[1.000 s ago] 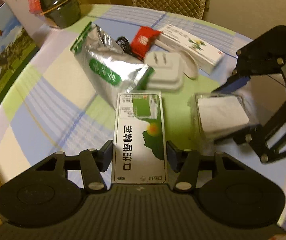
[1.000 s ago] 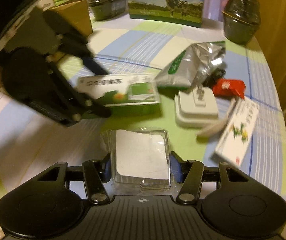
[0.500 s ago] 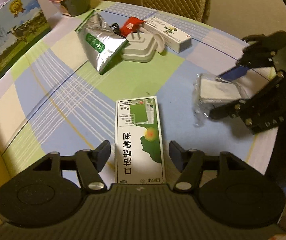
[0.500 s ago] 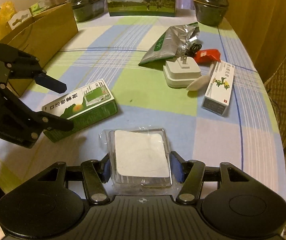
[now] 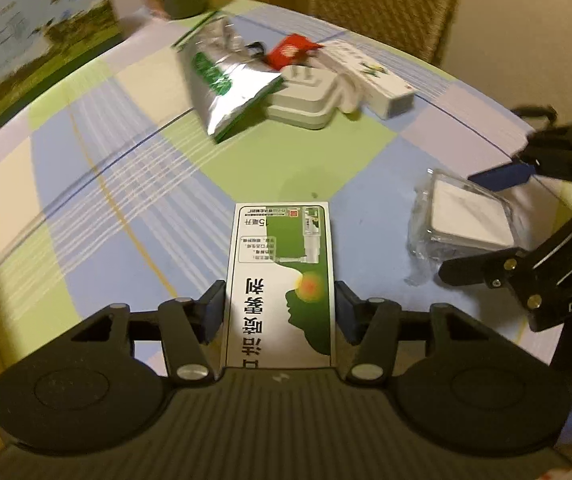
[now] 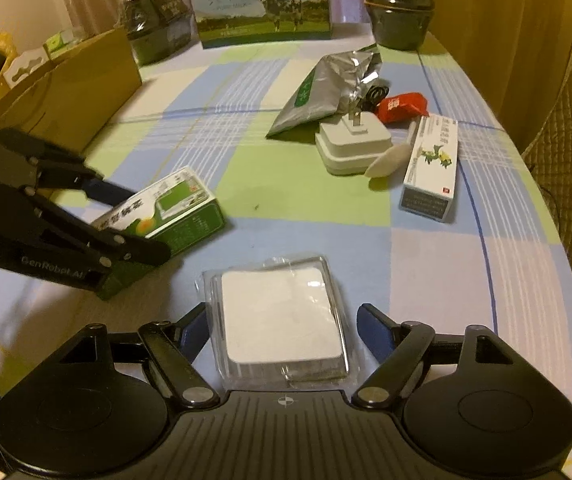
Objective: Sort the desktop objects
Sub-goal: 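Carry the green-and-white box and the clear packet to the cardboard box, then open the left tool inside the cardboard box while the right tool releases the packet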
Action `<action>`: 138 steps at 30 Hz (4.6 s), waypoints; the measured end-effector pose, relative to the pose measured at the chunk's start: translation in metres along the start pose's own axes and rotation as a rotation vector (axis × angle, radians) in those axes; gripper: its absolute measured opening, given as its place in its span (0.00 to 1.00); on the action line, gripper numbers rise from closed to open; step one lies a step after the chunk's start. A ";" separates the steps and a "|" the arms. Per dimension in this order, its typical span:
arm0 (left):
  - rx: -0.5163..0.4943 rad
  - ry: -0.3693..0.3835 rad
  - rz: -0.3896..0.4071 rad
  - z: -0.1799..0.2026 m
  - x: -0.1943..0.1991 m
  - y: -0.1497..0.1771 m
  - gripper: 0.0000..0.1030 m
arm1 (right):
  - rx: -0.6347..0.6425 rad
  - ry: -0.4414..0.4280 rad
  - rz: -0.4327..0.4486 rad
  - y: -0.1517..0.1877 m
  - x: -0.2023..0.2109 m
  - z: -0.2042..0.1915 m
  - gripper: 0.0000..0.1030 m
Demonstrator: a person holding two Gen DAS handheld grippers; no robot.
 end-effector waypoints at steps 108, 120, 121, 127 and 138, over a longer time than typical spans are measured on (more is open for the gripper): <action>0.482 -0.440 0.309 -0.243 0.260 0.136 0.49 | 0.258 -0.283 0.179 -0.193 -0.024 -0.331 0.56; 0.497 -0.447 0.332 -0.239 0.272 0.149 0.54 | 0.194 -0.308 0.159 -0.195 -0.031 -0.334 0.66; 0.498 -0.446 0.332 -0.239 0.273 0.149 0.54 | 0.192 -0.308 0.164 -0.195 -0.030 -0.332 0.67; 0.502 -0.448 0.337 -0.230 0.276 0.152 0.57 | 0.125 -0.296 0.185 -0.193 -0.016 -0.304 0.72; 0.491 -0.436 0.354 -0.194 0.281 0.144 0.65 | 0.052 -0.194 0.201 -0.152 0.021 -0.218 0.81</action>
Point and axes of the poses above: each gripper's, at about its wrist camera, not at the fingertips, and x roughly against the way its jaws point, z to its right, y to its underside, the point moved 3 cm from there along -x, roughly the way its jaws point, and after that the axes turned 7 degrees about y, right-handed, at the moved point
